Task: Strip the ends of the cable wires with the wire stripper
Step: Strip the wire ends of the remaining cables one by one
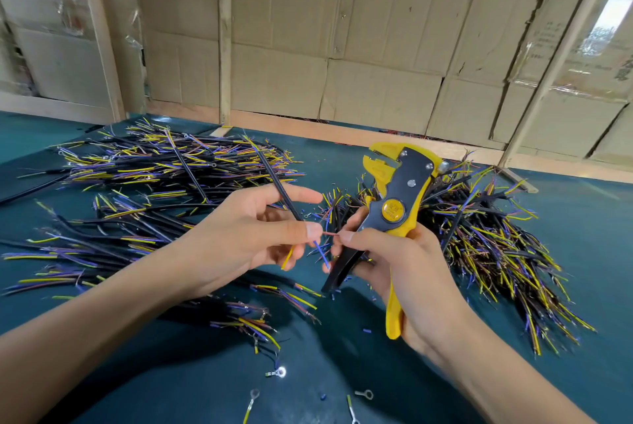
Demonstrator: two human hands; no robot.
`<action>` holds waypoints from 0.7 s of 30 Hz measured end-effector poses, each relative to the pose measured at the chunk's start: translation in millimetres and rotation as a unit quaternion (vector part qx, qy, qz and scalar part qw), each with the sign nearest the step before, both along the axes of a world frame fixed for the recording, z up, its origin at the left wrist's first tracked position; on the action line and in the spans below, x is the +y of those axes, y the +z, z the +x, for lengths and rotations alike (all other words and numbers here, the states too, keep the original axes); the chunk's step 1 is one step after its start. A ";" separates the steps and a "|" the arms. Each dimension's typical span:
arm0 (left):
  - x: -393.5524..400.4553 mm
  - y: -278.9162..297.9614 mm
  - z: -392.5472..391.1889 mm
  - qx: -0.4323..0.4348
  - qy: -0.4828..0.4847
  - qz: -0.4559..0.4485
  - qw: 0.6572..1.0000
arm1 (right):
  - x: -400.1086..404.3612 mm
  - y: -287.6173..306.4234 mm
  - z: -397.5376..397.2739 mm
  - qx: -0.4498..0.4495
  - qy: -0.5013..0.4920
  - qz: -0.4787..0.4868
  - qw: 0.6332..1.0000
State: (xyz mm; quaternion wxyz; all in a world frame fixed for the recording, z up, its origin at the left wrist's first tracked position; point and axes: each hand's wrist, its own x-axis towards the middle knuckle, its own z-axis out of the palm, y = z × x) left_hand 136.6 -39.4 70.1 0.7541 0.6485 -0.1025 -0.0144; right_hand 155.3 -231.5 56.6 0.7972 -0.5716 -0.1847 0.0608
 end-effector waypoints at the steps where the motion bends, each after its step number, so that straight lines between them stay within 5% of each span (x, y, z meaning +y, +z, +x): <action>1: 0.7 0.2 -0.3 0.002 -0.007 0.002 1.000 | -0.2 0.0 0.0 -0.006 0.003 -0.003 1.000; 13: 11.2 10.6 1.7 -0.056 0.009 -0.184 0.981 | -3.0 0.0 -5.0 -0.015 0.084 -0.029 0.996; 21: 6.2 10.4 -0.8 -0.084 0.021 -0.196 0.977 | -3.1 -8.5 -7.9 -0.091 0.132 -0.081 0.984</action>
